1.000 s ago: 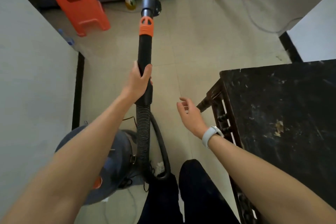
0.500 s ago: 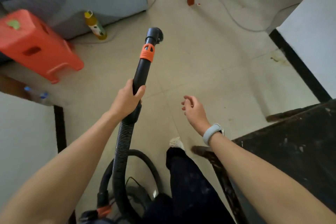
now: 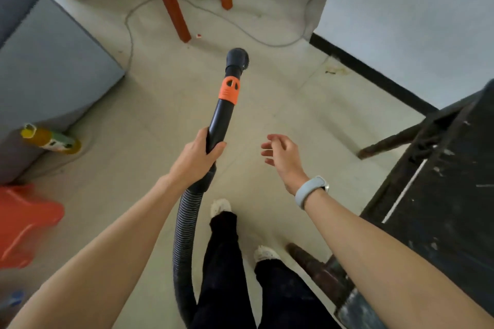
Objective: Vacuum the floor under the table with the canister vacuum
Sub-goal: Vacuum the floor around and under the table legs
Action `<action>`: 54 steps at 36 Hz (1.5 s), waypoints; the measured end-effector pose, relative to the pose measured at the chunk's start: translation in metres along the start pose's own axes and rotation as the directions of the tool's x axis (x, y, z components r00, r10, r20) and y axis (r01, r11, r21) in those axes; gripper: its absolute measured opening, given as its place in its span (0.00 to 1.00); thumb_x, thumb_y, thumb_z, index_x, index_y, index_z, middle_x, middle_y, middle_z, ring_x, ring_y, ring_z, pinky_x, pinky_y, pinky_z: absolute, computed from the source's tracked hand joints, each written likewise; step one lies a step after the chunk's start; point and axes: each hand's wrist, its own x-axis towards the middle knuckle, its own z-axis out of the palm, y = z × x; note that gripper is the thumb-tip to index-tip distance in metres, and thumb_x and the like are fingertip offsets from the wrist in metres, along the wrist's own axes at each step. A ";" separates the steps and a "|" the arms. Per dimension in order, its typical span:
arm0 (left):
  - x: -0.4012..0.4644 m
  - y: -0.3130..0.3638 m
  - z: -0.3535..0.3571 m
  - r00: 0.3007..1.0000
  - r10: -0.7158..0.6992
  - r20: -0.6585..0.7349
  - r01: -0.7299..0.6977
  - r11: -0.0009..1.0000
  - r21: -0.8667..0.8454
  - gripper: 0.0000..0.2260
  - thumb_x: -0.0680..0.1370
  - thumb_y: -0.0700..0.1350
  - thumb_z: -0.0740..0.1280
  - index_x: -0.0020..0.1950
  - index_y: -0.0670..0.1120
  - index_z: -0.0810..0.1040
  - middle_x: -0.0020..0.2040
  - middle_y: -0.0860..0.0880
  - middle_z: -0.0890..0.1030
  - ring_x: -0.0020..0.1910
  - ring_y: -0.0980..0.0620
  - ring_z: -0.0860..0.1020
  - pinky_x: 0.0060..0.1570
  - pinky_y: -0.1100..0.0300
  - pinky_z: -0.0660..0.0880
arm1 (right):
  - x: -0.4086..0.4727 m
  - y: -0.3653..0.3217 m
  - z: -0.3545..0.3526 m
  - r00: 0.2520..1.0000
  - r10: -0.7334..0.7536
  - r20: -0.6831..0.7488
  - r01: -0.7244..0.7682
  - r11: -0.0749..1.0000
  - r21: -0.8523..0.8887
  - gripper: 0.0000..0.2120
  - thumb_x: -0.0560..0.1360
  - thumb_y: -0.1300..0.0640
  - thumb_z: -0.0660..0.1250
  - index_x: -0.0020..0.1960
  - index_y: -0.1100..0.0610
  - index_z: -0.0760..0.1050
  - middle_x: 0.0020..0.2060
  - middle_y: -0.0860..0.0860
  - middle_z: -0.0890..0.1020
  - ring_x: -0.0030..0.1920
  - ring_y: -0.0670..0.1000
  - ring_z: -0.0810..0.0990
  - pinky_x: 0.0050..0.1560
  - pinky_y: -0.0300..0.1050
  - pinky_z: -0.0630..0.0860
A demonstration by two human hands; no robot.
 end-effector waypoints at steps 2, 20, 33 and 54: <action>0.026 0.008 0.000 0.996 0.037 0.080 -0.040 0.998 0.039 0.17 0.80 0.53 0.62 0.64 0.46 0.66 0.45 0.46 0.79 0.39 0.49 0.79 0.37 0.57 0.73 | 0.014 -0.006 -0.008 0.997 0.010 -0.074 -0.009 1.000 0.020 0.09 0.81 0.60 0.54 0.54 0.57 0.73 0.43 0.52 0.79 0.41 0.50 0.77 0.42 0.42 0.75; 0.194 0.103 0.053 0.583 0.272 0.766 -0.446 0.895 0.022 0.09 0.79 0.48 0.65 0.57 0.48 0.69 0.36 0.45 0.79 0.31 0.50 0.78 0.37 0.54 0.78 | 0.122 -0.025 -0.035 0.835 0.344 -0.430 -0.055 0.829 0.556 0.11 0.81 0.51 0.58 0.57 0.56 0.72 0.50 0.52 0.80 0.50 0.50 0.80 0.53 0.47 0.78; 0.316 0.194 0.184 0.188 0.142 0.972 -0.804 0.591 0.070 0.12 0.78 0.51 0.65 0.60 0.53 0.69 0.39 0.51 0.79 0.36 0.51 0.80 0.41 0.55 0.77 | 0.218 0.018 -0.113 0.677 0.613 -0.407 0.266 0.312 0.912 0.17 0.78 0.54 0.64 0.62 0.62 0.69 0.51 0.57 0.79 0.50 0.54 0.81 0.43 0.45 0.79; 0.436 0.223 0.333 -0.196 -0.321 0.927 -0.975 0.168 -0.148 0.05 0.79 0.50 0.64 0.53 0.54 0.70 0.37 0.54 0.77 0.34 0.55 0.77 0.42 0.57 0.74 | 0.347 0.100 -0.098 0.458 0.847 -0.269 0.712 -0.169 0.682 0.13 0.79 0.55 0.63 0.60 0.61 0.68 0.53 0.60 0.77 0.55 0.60 0.78 0.49 0.51 0.78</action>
